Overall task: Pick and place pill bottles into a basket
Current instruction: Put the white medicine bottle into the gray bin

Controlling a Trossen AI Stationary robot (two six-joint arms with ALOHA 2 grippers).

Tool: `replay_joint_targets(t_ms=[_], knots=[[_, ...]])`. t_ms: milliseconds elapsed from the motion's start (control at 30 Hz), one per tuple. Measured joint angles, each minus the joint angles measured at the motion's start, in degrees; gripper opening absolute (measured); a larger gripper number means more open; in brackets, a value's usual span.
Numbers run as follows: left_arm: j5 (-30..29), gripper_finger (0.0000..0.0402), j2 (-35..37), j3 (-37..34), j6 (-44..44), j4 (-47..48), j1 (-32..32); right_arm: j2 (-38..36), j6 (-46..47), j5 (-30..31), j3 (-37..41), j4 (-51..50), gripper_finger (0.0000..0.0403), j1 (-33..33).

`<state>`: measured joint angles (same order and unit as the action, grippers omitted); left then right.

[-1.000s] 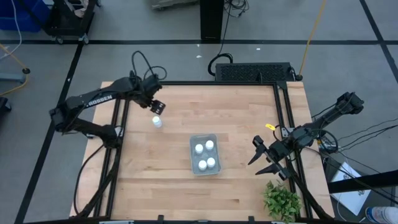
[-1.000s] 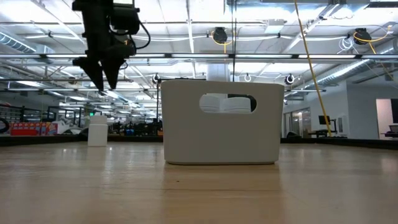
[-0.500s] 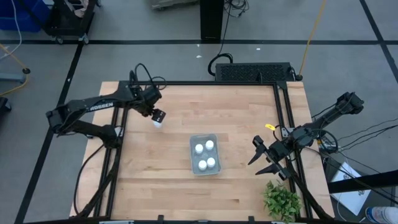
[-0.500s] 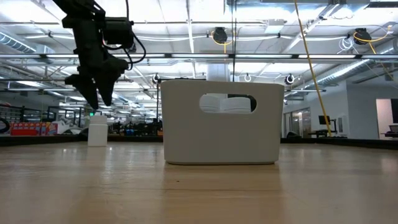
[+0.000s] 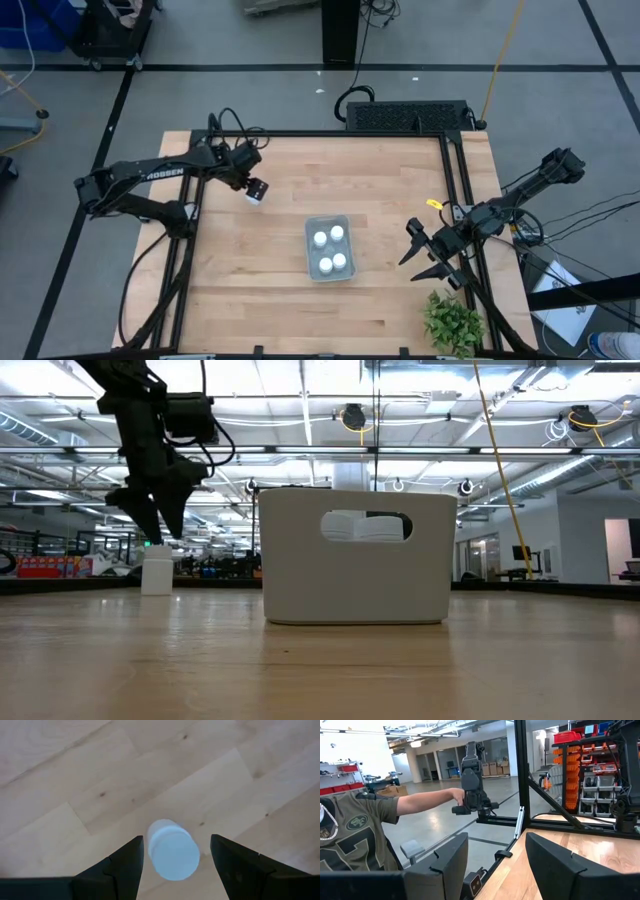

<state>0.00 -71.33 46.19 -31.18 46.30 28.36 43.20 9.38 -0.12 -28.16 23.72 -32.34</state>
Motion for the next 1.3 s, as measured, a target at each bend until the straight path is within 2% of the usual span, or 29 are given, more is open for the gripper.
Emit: replay_joint_targets(t_ms=[767, 933, 1300], knots=[[-0.07, 0.0237, -0.02, -0.56, -0.66, 0.06, -0.81, 0.0, -0.01, 0.02, -0.02, 0.01, 0.0194, -0.02], [-1.57, 0.0237, -0.02, -0.6, -0.41, 0.16, -0.81, 0.0, -0.01, 0.02, -0.02, 0.01, 0.0194, -0.02], [0.03, 0.0237, -0.13, -5.92, -1.01, -2.88, -1.14, 0.0, 0.0, 0.01, -0.04, 0.01, 0.0194, -0.02]])
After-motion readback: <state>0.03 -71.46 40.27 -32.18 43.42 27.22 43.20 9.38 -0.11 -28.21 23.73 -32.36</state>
